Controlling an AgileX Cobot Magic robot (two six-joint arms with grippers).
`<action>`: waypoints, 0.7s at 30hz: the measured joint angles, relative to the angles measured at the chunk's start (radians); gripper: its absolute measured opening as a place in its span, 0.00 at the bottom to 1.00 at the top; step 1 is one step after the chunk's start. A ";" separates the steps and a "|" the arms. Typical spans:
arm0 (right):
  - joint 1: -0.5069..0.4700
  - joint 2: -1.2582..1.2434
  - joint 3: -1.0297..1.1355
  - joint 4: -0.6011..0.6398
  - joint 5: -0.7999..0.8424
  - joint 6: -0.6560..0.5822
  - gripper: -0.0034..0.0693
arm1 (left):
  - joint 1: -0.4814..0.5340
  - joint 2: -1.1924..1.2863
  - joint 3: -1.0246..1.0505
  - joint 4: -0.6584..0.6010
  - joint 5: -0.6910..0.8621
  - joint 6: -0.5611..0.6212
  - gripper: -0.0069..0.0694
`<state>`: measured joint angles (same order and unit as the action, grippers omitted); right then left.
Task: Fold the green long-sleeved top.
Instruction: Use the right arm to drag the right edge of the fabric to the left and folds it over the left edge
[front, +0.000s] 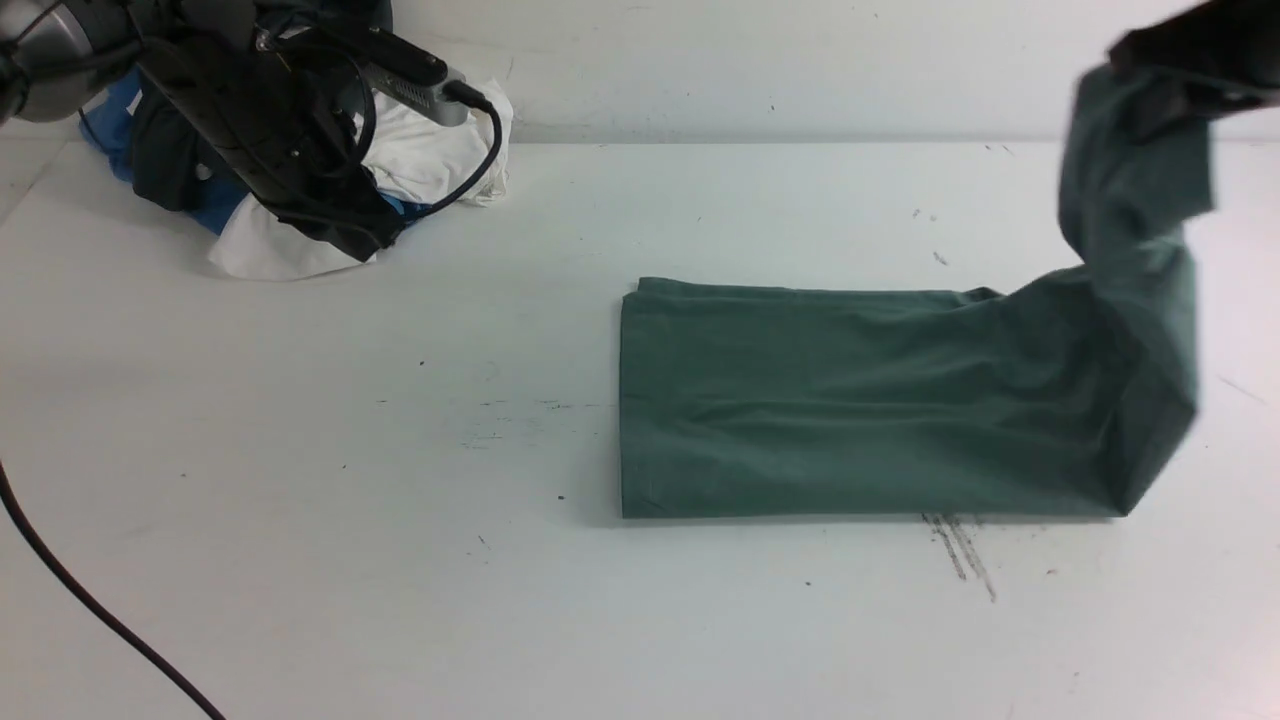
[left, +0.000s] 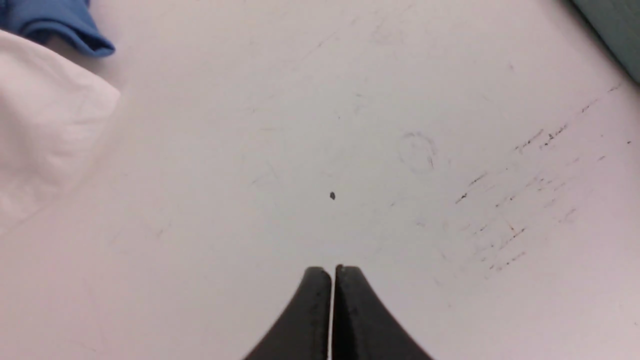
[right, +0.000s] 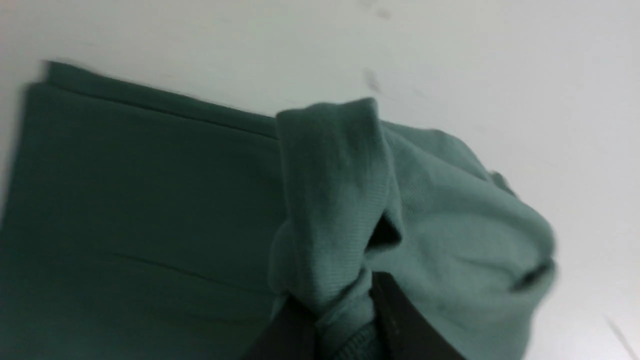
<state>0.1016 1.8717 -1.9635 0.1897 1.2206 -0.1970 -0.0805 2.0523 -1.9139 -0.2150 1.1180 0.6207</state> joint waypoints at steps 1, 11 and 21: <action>0.008 0.002 -0.003 0.006 -0.002 -0.001 0.16 | 0.000 0.000 0.000 0.000 0.000 0.000 0.08; 0.230 0.198 -0.046 0.173 -0.074 -0.008 0.16 | 0.000 0.003 0.000 -0.009 0.003 -0.001 0.08; 0.256 0.305 -0.046 0.303 -0.143 -0.023 0.16 | 0.000 0.008 0.000 -0.039 0.003 0.000 0.08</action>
<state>0.3573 2.1770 -2.0091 0.4923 1.0778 -0.2202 -0.0805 2.0599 -1.9139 -0.2544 1.1210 0.6204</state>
